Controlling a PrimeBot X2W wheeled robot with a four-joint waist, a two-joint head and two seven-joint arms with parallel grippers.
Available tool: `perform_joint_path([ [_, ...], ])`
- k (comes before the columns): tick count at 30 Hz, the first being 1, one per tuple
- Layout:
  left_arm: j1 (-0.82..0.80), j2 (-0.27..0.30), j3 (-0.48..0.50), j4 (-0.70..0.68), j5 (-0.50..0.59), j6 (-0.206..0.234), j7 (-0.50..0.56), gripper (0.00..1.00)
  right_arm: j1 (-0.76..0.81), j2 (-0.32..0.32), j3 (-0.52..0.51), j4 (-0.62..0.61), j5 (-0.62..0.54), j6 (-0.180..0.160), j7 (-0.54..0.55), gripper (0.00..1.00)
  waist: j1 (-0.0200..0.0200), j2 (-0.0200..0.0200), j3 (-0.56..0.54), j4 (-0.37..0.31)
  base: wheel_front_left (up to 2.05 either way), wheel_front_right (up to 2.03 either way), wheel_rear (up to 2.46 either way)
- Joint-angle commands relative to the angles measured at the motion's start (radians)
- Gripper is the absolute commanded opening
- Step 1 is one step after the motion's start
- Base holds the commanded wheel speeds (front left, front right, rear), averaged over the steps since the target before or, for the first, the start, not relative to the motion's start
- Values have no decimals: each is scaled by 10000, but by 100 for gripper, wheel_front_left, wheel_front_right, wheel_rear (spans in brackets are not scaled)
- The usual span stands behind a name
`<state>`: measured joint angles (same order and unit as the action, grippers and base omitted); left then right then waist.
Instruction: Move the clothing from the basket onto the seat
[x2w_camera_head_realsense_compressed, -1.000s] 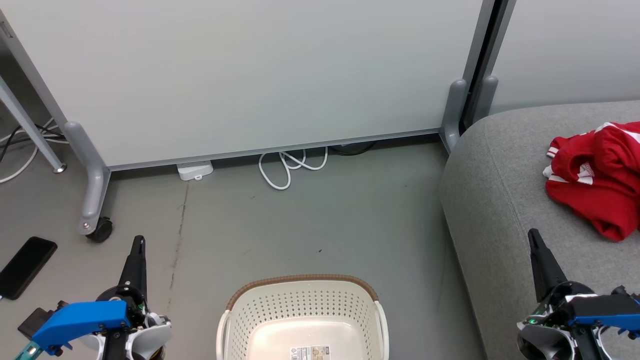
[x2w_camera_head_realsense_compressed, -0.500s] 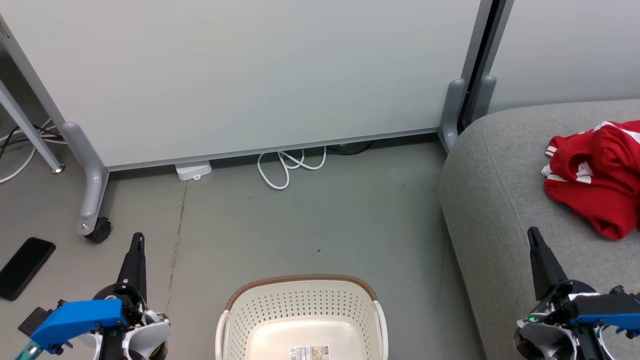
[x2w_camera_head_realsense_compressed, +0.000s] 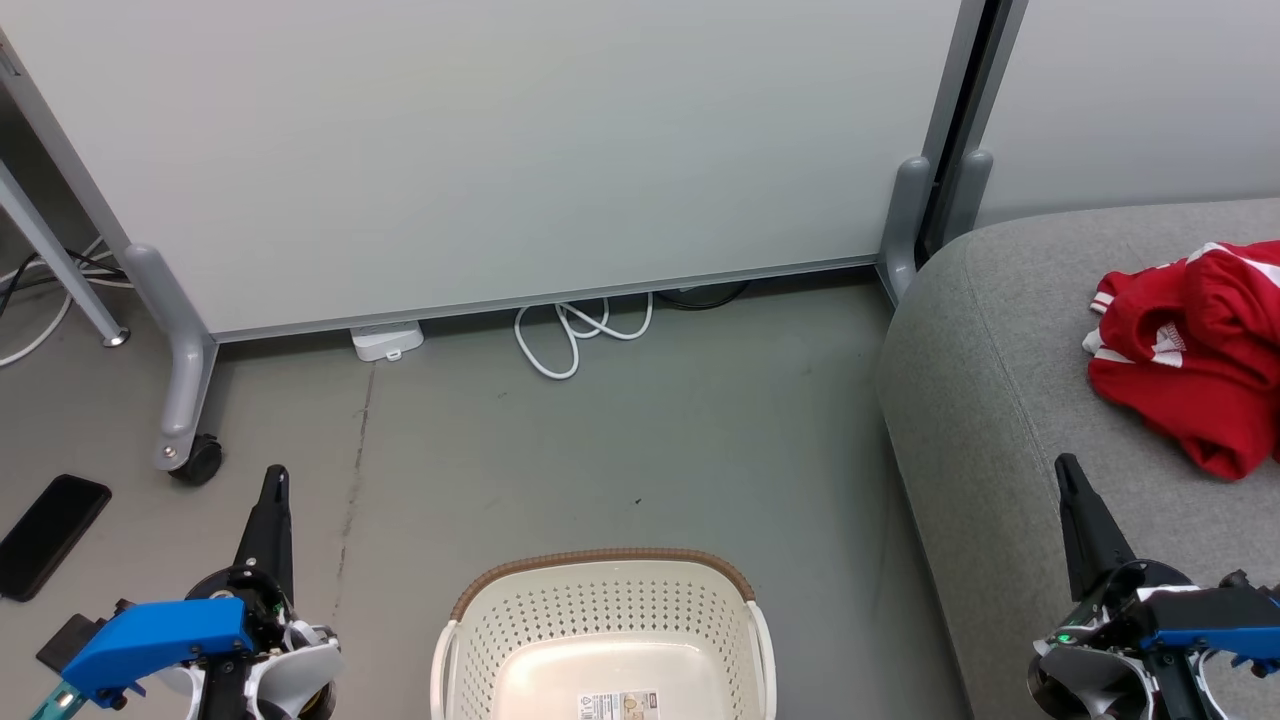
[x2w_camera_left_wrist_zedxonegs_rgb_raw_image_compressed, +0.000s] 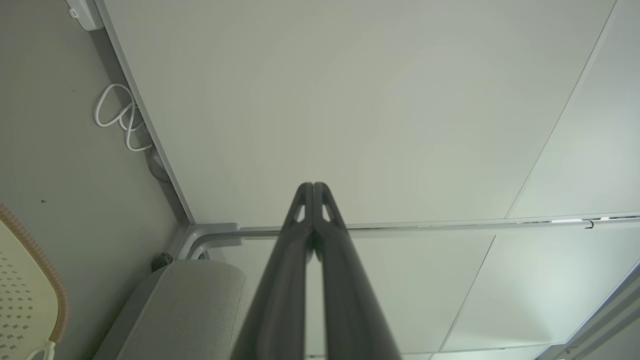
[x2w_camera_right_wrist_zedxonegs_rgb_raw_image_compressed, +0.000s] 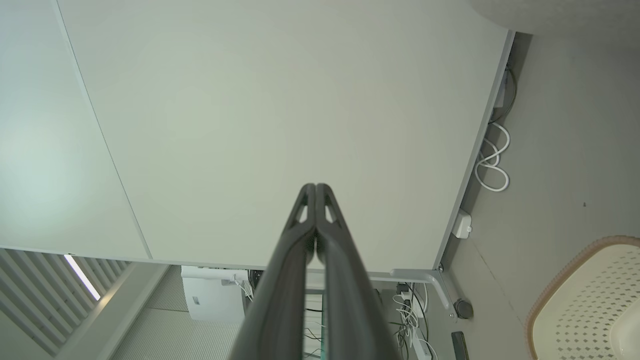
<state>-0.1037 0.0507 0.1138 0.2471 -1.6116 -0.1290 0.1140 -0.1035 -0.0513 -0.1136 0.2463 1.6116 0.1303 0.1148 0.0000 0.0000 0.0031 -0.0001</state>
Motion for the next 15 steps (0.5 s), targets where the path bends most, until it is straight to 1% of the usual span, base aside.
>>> perform_joint_path([
  [1,-99,-10,27,-33,-23,-33,37,0,-99,21,-13,-27,24,7,27,0,0,0,0,1,0,0,0],
  [15,-99,-10,26,-35,-24,-33,36,0,-98,21,-12,-27,25,7,26,0,0,0,0,1,0,0,0],
])
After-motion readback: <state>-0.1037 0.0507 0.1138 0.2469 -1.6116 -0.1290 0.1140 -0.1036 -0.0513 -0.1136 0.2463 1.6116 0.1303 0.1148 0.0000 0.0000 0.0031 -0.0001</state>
